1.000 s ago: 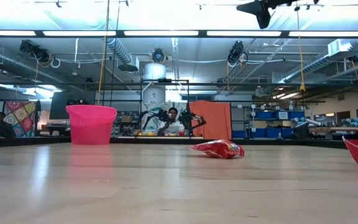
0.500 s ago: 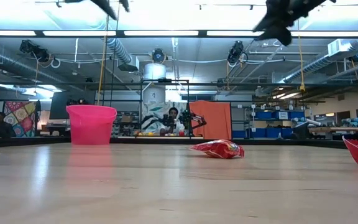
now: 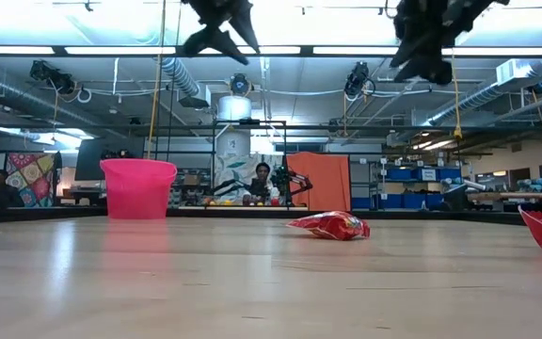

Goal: Sort candy by brand, put in halloween buckets
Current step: Put the red candy into the violet bucket

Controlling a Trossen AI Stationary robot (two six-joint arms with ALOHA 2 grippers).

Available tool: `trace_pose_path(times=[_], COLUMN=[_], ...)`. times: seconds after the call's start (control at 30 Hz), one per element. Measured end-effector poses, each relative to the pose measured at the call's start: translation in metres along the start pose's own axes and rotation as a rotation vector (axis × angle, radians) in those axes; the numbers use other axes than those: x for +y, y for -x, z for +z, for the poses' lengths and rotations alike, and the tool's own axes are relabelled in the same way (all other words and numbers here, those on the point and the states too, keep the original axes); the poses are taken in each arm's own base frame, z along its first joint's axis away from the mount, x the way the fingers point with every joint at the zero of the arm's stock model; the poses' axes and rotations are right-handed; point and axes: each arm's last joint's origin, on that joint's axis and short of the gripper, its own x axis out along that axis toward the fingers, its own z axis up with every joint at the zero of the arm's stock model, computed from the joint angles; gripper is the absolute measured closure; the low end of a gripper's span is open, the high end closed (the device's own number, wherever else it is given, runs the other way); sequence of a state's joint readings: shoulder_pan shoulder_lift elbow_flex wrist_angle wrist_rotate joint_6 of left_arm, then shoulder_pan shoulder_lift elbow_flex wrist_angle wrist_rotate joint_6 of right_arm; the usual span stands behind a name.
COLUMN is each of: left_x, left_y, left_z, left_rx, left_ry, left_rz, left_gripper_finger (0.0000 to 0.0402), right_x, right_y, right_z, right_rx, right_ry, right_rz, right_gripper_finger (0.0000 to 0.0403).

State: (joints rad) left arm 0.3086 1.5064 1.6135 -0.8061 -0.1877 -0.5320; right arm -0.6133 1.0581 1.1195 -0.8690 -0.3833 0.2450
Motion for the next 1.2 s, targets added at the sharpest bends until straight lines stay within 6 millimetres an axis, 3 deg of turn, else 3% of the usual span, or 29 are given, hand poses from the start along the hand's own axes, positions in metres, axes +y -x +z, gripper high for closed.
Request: trace_pose_path(times=[0.23, 0.43, 0.6, 0.83, 1.2], left_x=[0.012, 0.015, 0.014, 0.013, 0.012], left_y=[-0.003, -0.004, -0.004, -0.004, -0.003], left_z=[0.019, 0.021, 0.021, 0.020, 0.018], left_rx=[-0.078, -0.079, -0.073, -0.048, -0.001], left_ry=[-0.004, -0.017, -0.022, -0.040, -0.091], left_rz=[-0.084, -0.097, -0.108, -0.159, -0.220], left_gripper_finger=[0.0234, 0.0234, 0.0234, 0.0234, 0.0234], right_x=[0.005, 0.011, 0.029, 0.055, 0.084], right_y=[-0.070, -0.131, -0.170, -0.215, -0.268], right_z=[-0.031, -0.067, -0.087, -0.107, -0.126], right_rx=[0.056, 0.103, 0.202, 0.290, 0.350], right_ry=[-0.104, -0.135, -0.100, -0.082, -0.034], right_rz=[0.082, 0.088, 0.102, 0.129, 0.066], right_gripper_finger=[0.0243, 0.0243, 0.0243, 0.0243, 0.0243])
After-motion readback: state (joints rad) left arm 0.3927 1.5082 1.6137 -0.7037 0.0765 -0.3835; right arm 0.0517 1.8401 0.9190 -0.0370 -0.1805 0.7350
